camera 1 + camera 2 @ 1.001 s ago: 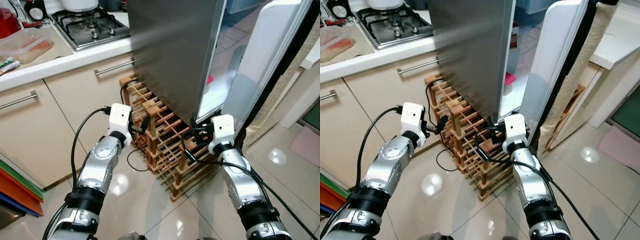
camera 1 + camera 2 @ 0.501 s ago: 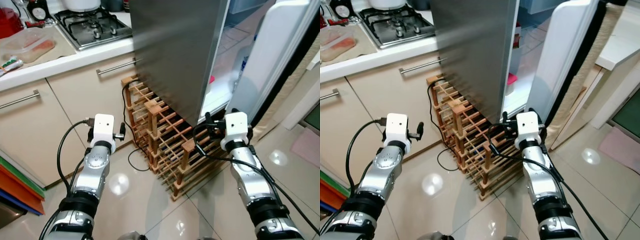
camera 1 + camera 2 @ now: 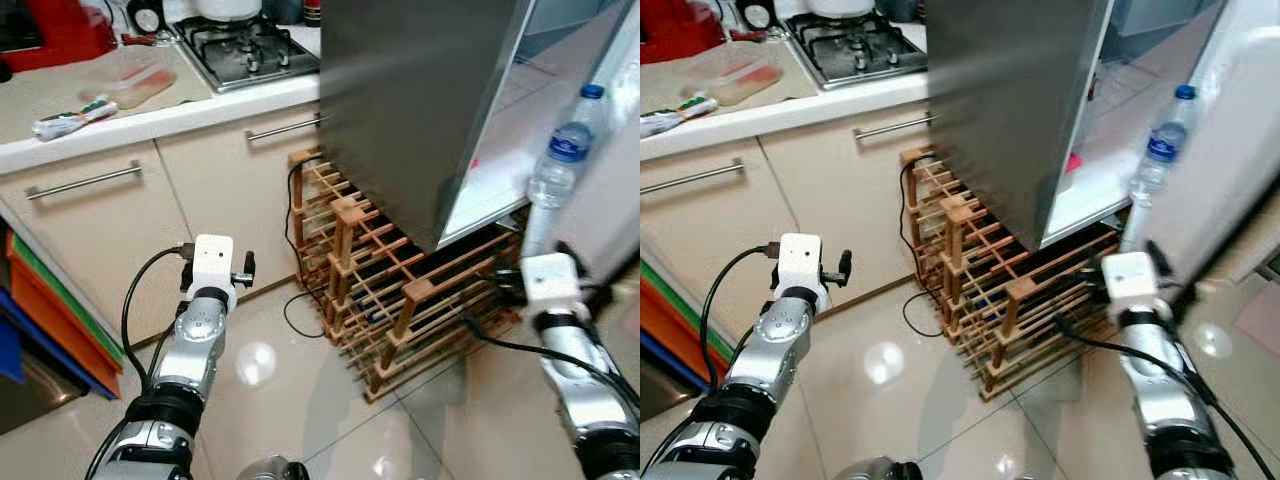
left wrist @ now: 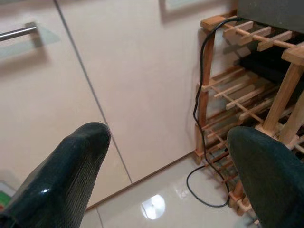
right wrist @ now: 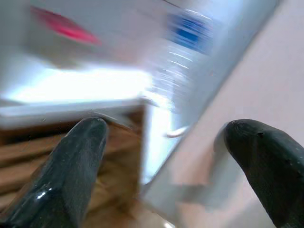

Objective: Restocking fridge

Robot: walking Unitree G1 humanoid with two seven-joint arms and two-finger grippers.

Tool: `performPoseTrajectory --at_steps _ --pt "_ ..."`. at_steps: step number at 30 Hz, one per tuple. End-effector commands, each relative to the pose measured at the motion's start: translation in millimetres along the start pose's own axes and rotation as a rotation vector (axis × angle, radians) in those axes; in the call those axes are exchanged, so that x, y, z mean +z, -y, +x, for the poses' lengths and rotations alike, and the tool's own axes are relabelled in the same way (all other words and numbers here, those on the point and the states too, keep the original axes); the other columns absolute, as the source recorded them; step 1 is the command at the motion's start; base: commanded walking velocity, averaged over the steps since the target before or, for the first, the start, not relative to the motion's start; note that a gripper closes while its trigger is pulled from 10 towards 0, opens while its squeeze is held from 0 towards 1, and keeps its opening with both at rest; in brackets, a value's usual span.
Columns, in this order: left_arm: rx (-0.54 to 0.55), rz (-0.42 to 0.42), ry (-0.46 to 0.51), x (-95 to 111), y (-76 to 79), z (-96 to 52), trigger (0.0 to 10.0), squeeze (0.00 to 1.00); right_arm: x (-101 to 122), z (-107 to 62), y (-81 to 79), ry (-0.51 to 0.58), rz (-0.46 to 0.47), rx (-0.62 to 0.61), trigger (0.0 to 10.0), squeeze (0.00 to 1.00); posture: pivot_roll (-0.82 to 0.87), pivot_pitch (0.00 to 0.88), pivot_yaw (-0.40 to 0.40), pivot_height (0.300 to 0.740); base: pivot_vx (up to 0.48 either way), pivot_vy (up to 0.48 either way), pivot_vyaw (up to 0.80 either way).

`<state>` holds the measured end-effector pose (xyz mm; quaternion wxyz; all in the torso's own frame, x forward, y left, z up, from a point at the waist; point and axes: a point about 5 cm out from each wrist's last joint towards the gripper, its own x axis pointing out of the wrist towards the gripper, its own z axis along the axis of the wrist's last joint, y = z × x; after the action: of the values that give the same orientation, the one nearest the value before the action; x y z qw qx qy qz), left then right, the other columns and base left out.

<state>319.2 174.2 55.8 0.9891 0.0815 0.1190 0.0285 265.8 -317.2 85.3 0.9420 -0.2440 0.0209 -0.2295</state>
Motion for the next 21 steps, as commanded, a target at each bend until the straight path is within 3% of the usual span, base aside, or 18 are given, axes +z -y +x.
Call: performPoseTrajectory --at_steps 1,5,12,13,17,21 --pt "-0.005 0.008 0.015 5 4.1 2.2 10.0 0.00 9 9.3 25.5 0.020 0.011 -0.141 10.0 0.00 -0.16 0.000 0.055 0.740 0.000 0.000 0.00" --pt "-0.008 0.010 0.020 6 4.5 2.6 10.0 0.00 10 8.1 18.2 0.021 0.062 -0.136 10.0 0.00 -0.15 0.000 0.058 0.740 0.000 0.000 0.00" --pt "-0.013 0.054 0.056 13 7.1 4.1 10.0 0.00 45 -2.0 -44.6 0.122 0.251 0.075 10.0 0.00 -0.14 0.000 0.058 0.740 0.000 0.000 0.00" --pt "-0.013 0.054 0.056 13 7.1 4.1 10.0 0.00 45 -2.0 -44.6 0.122 0.251 0.075 10.0 0.00 -0.14 0.000 0.058 0.740 0.000 0.000 0.00" --pt "-0.026 0.059 0.071 17 9.1 5.2 10.0 0.00 56 -11.7 -72.9 0.127 0.340 0.161 10.0 0.00 -0.14 0.000 0.056 0.740 0.000 0.000 0.00" --pt "-0.057 0.055 0.130 26 16.1 3.9 10.0 0.00 65 -21.1 -93.4 0.140 0.367 0.235 10.0 0.00 -0.14 0.000 0.053 0.740 0.000 -0.428 0.16"
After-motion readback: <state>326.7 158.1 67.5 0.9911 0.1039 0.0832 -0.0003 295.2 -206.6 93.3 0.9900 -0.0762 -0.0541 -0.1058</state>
